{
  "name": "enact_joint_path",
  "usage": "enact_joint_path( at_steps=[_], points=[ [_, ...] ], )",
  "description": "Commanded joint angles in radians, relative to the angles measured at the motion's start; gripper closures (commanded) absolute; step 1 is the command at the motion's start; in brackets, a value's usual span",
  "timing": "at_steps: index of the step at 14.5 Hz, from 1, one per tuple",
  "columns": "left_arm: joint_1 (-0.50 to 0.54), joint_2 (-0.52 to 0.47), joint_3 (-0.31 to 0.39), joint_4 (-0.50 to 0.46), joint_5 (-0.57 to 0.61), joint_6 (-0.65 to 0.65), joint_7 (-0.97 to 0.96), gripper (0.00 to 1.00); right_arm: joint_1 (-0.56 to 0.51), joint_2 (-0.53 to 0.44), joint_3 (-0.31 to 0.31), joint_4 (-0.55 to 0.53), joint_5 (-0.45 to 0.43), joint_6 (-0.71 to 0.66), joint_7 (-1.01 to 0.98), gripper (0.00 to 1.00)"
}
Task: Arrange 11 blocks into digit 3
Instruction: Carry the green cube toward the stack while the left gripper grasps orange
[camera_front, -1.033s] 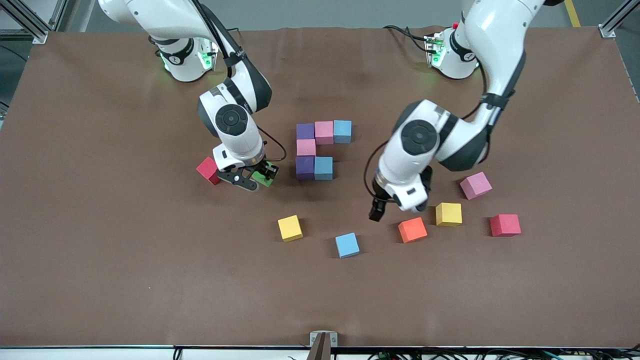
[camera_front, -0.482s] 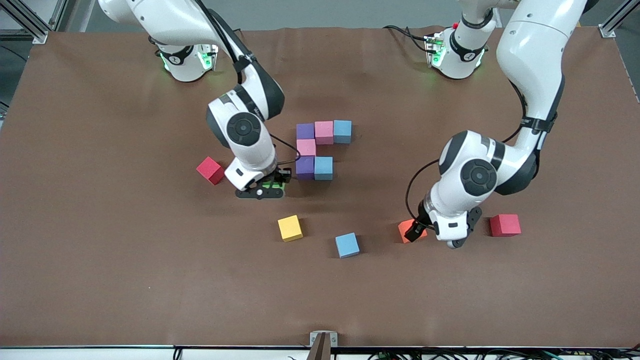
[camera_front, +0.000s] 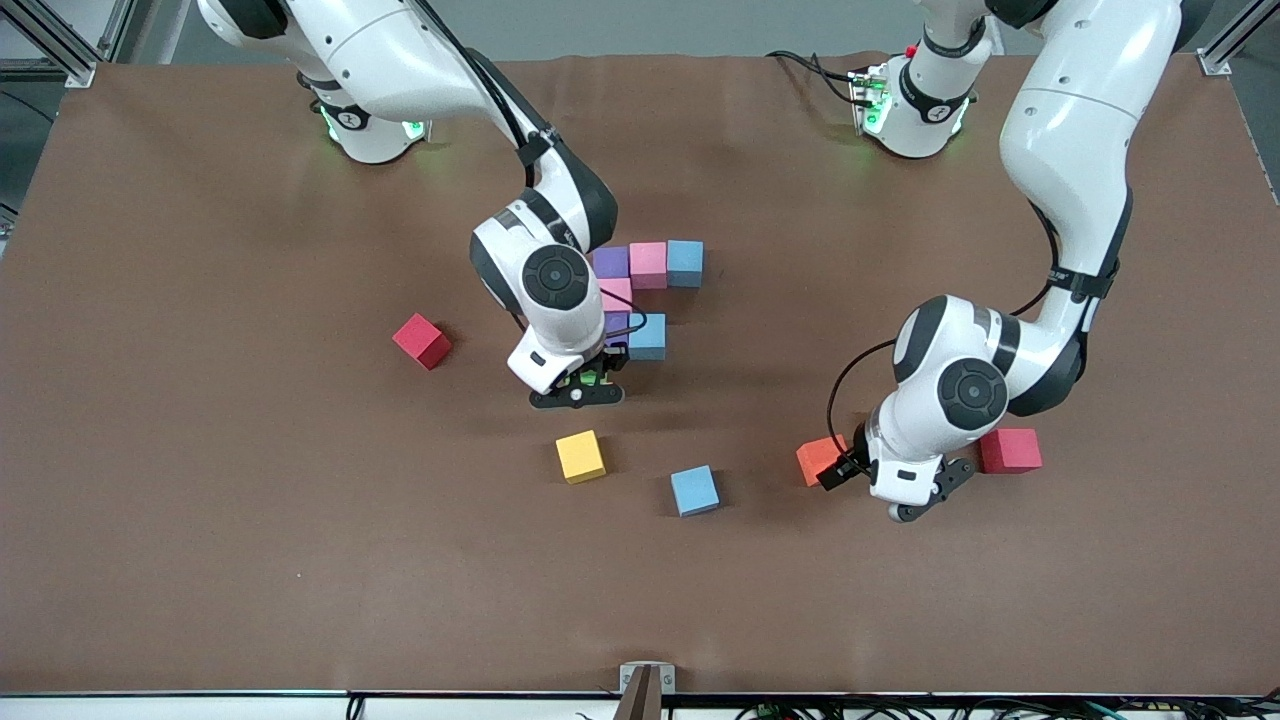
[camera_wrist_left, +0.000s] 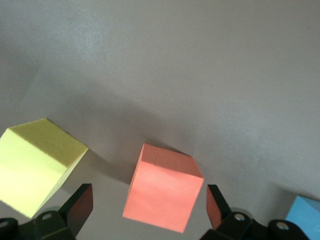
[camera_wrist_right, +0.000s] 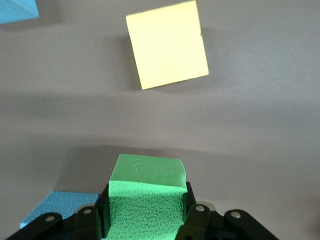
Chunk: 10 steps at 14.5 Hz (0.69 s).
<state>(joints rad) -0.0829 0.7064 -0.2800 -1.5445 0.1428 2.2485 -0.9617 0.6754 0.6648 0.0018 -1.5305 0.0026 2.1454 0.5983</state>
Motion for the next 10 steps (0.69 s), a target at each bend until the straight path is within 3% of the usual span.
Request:
enact_joint_path(
  at_steps=[1,10],
  points=[
    [-0.003,0.021,-0.005,0.035,0.026,-0.014,0.017,0.00,0.019,0.044,-0.002,0.030,-0.004,-0.006,-0.015,1.00],
    [-0.017,0.091,-0.005,0.080,0.020,0.028,0.018,0.00,0.033,0.101,-0.002,0.105,-0.003,-0.004,-0.002,1.00]
  ],
)
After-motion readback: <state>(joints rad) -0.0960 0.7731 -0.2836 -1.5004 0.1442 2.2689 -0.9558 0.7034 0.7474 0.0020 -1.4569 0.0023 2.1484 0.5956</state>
